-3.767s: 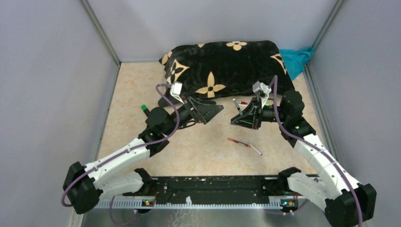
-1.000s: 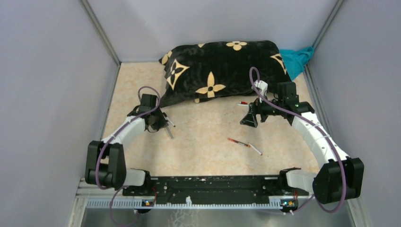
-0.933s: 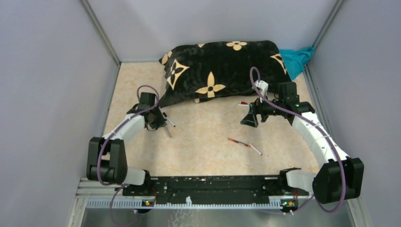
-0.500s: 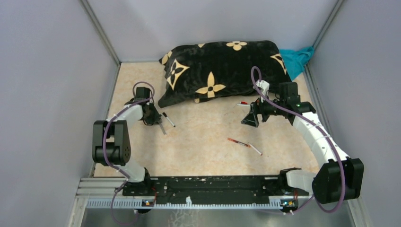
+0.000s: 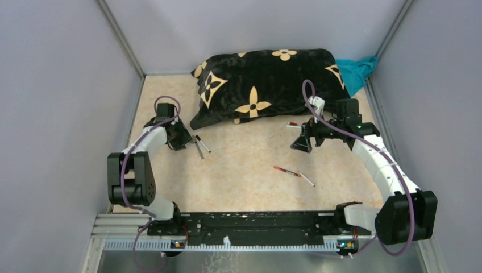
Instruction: Insert the pens into the pen caps
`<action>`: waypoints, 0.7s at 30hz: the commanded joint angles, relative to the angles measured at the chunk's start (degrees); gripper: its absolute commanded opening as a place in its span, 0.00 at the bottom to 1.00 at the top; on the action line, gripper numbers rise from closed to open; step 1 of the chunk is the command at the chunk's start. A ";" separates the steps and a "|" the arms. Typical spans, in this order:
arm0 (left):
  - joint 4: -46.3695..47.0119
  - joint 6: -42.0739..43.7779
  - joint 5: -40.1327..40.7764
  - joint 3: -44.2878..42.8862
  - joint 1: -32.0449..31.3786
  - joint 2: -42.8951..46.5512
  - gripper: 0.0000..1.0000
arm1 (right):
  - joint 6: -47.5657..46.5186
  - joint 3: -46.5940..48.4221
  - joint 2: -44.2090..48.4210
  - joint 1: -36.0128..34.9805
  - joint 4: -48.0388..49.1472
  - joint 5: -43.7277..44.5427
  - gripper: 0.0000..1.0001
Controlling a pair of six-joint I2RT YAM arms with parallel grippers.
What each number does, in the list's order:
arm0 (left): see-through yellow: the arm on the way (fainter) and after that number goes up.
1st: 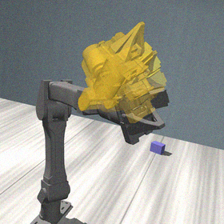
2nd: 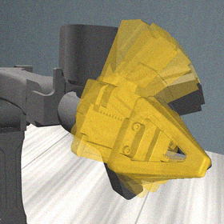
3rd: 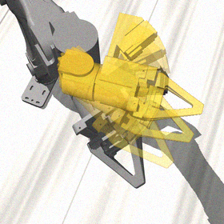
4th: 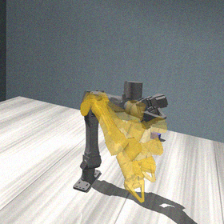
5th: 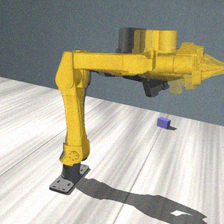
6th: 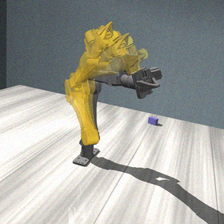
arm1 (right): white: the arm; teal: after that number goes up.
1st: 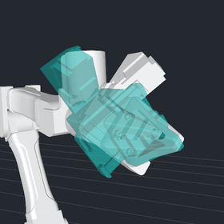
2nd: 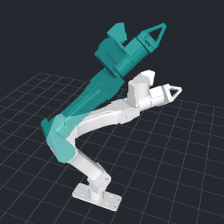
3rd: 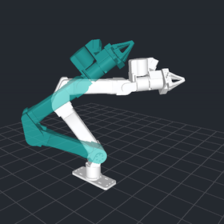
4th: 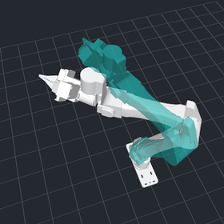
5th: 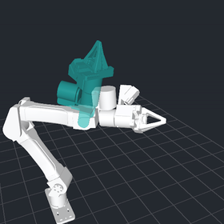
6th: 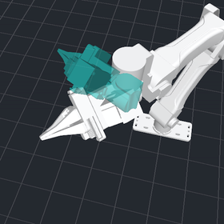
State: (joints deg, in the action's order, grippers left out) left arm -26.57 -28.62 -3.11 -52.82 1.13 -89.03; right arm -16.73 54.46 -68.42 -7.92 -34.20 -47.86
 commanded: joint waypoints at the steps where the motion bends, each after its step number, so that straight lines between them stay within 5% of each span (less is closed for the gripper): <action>1: -3.01 0.58 -2.89 -1.43 0.35 5.46 0.49 | -1.92 1.11 0.93 0.95 0.19 -0.81 0.85; 11: -3.68 2.06 -11.46 0.61 0.35 14.71 0.54 | -5.05 2.39 -0.40 1.15 -0.79 0.86 0.84; 21: 7.27 0.66 -28.82 5.39 0.39 21.16 0.60 | -15.77 7.57 -8.67 1.15 -3.85 6.09 0.76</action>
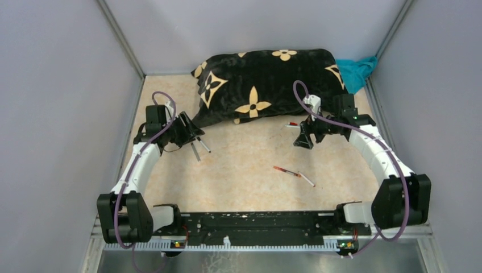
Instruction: Insert the pens into the pen caps
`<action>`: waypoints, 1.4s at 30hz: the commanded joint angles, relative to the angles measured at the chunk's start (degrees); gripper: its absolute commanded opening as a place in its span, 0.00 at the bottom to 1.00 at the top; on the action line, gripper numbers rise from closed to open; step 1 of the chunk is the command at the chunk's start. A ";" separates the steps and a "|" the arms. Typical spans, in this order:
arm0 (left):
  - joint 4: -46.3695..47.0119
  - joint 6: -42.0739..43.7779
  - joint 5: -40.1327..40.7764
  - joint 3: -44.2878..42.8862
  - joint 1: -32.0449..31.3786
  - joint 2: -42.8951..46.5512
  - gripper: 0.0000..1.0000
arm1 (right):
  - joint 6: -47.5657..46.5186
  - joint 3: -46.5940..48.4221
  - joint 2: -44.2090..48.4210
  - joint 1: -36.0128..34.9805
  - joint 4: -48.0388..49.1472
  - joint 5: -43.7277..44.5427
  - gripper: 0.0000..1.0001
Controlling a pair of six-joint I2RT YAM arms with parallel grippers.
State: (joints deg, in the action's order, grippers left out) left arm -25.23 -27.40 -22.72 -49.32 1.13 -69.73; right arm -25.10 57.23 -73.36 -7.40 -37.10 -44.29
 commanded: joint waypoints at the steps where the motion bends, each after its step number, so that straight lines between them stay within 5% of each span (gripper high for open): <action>1: 6.49 -0.65 -9.55 2.08 0.37 1.98 0.60 | -9.51 5.61 -5.20 0.63 -1.06 2.93 0.73; 10: 4.48 0.11 -7.85 1.58 0.37 3.52 0.59 | -33.74 16.69 -19.49 0.67 -3.33 3.95 0.57; 17: 4.04 -0.87 -6.65 2.24 0.34 6.16 0.58 | -42.54 25.96 -30.95 0.59 -5.20 5.29 0.41; 28: 4.66 -2.69 -6.01 4.05 0.35 8.17 0.57 | -49.13 33.92 -40.57 -1.09 -9.19 5.64 0.28; 42: 5.66 -3.28 -6.62 3.76 0.37 6.60 0.57 | -48.71 36.53 -45.50 -3.10 -8.03 9.85 0.29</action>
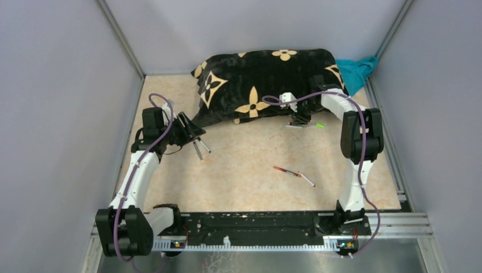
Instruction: Insert the pens into the pen caps
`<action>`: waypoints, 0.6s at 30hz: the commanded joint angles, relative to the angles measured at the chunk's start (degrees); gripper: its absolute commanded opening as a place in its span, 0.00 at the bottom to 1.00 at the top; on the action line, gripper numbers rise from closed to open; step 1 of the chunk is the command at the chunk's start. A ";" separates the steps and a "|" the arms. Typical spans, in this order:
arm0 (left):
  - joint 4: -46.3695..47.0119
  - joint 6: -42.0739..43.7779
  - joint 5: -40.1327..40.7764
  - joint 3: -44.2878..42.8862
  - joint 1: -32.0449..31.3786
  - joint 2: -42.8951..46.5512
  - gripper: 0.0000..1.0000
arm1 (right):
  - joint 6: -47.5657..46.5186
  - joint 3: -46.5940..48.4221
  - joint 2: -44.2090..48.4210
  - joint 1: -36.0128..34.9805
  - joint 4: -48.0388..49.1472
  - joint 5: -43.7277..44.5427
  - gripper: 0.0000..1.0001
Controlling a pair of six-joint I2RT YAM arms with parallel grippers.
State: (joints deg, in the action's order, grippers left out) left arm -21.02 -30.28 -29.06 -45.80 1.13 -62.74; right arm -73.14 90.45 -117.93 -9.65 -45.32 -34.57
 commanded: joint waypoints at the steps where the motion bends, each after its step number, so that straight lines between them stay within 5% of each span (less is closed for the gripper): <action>1: 1.42 -0.35 -0.19 0.23 0.37 -0.43 0.57 | -0.30 3.73 -1.43 -0.85 0.18 0.27 0.29; 18: 2.19 -0.65 -0.45 0.45 0.30 -1.03 0.57 | 0.30 5.72 -4.09 -1.51 -1.16 0.98 0.28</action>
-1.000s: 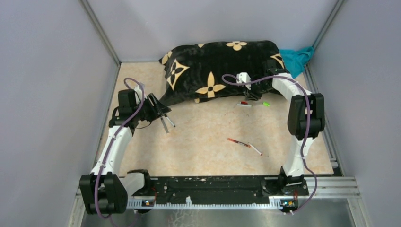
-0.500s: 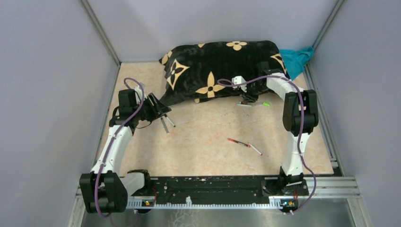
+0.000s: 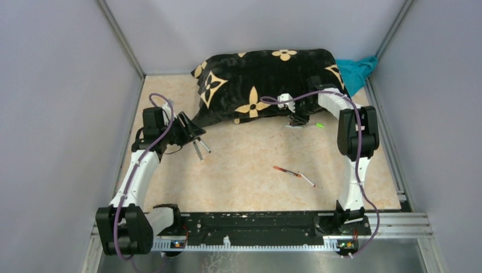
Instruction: Insert the pens into the pen caps
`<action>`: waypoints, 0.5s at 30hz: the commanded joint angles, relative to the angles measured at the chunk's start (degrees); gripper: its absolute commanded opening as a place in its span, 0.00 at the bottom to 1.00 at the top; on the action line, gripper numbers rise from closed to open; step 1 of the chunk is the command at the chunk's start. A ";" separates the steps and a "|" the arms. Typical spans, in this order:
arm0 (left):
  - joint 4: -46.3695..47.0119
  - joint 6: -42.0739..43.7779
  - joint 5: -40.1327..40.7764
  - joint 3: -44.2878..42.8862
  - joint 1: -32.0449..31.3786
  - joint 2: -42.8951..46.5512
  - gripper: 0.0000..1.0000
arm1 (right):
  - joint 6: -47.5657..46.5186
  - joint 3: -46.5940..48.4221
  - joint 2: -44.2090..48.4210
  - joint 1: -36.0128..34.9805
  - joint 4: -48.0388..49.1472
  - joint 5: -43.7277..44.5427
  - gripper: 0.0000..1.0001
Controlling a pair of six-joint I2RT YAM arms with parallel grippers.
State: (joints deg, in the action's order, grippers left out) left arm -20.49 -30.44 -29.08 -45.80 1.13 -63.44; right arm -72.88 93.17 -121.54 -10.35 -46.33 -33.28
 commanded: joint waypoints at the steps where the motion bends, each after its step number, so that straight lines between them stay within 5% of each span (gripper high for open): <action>1: 1.54 -0.50 -0.41 0.37 0.36 -0.33 0.57 | 0.29 3.22 -0.64 -0.79 -0.09 -0.30 0.28; 15: 1.54 -0.68 -0.63 0.11 0.36 -0.34 0.57 | 1.38 5.24 -2.32 -0.83 -1.27 -0.07 0.25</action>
State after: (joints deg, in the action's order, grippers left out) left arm -20.45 -30.63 -29.10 -45.80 1.13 -63.51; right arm -71.53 95.74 -122.45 -10.72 -47.31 -32.58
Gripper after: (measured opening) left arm 0.569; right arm 0.249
